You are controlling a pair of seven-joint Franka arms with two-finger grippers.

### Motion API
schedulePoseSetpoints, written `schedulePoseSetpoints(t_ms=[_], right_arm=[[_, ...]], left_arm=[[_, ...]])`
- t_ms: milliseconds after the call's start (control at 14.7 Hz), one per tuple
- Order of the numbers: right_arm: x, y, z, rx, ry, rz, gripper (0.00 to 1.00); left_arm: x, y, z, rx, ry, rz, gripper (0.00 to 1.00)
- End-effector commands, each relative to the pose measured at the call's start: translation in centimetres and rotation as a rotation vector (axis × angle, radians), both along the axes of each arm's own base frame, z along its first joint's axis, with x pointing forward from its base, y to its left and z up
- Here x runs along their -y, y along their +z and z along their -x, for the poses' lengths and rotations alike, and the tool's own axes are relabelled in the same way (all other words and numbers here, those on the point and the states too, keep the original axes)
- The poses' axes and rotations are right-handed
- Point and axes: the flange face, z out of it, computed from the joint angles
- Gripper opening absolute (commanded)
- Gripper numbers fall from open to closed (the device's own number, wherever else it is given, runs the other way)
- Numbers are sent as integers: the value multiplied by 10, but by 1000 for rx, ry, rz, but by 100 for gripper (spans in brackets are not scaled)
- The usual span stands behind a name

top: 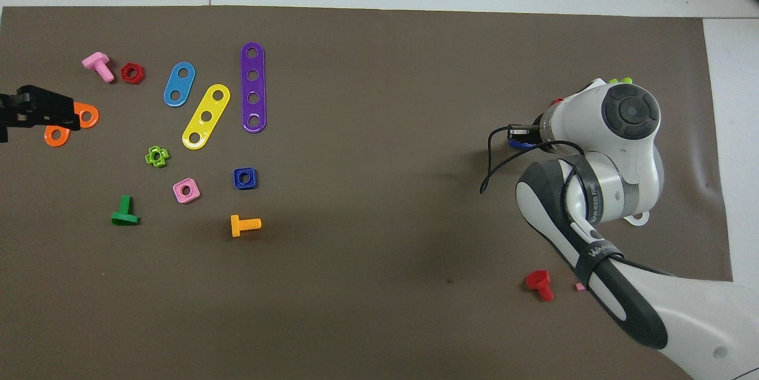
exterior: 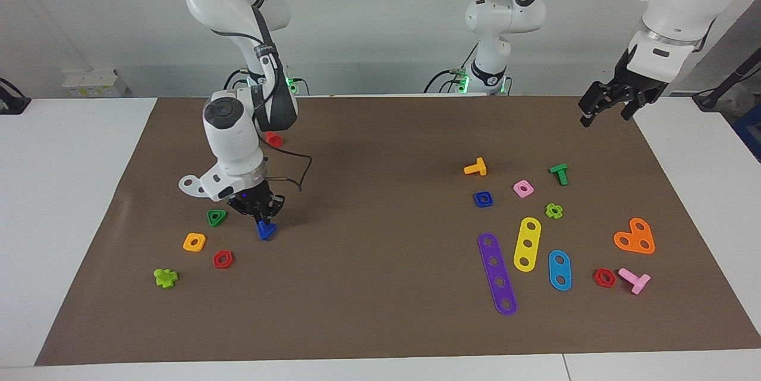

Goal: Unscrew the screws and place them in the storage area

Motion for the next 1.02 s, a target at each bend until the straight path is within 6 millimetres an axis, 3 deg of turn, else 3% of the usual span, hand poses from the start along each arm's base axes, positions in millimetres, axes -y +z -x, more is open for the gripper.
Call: schedulePoseSetpoints(t_ms=[0, 272, 408, 476, 612, 952], right_arm=[[9, -2, 3, 7, 6, -2, 0], [10, -4, 5, -2, 7, -1, 4], [11, -3, 5, -9, 8, 1, 80], [10, 2, 3, -2, 8, 1, 95], [10, 23, 1, 11, 7, 1, 98], [13, 98, 3, -9, 3, 14, 98]], left_arm=[[-2, 1, 7, 8, -4, -9, 100], [-4, 1, 8, 7, 3, -9, 100], [-3, 1, 8, 7, 1, -9, 100], [-3, 1, 8, 7, 1, -8, 100], [-4, 1, 8, 7, 3, -9, 100], [-3, 1, 8, 7, 0, -9, 100]])
